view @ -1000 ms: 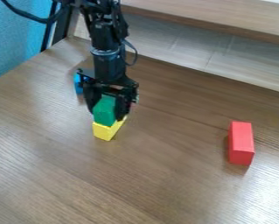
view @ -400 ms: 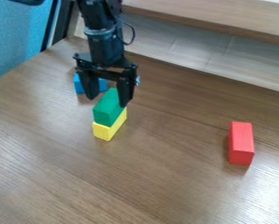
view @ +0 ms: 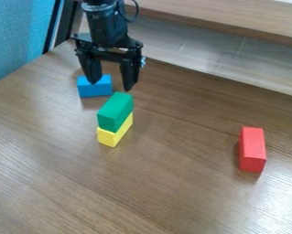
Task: Put the green block on top of the yellow block
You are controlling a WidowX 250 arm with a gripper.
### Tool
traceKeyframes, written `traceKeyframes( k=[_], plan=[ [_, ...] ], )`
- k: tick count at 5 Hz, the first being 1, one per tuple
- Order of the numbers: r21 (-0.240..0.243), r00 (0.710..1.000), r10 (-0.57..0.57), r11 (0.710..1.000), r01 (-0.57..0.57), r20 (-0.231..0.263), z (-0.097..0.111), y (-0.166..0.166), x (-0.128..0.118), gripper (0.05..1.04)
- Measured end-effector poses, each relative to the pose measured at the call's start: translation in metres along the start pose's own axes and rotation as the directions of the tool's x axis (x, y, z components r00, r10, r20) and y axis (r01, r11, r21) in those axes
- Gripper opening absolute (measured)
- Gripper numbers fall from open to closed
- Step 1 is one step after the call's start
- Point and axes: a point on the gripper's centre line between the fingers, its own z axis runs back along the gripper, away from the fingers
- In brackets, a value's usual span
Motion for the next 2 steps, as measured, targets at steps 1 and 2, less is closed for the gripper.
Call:
traceKeyframes(
  k=[1,2],
  plan=[
    [0.002,1.000,-0.005,1.000,0.005,0.001,0.0022,-0.0002,0.0009,1.000],
    [0.016,1.000,-0.012,1.000,0.012,0.001,0.0022,0.0015,0.0010,1.000]
  ],
)
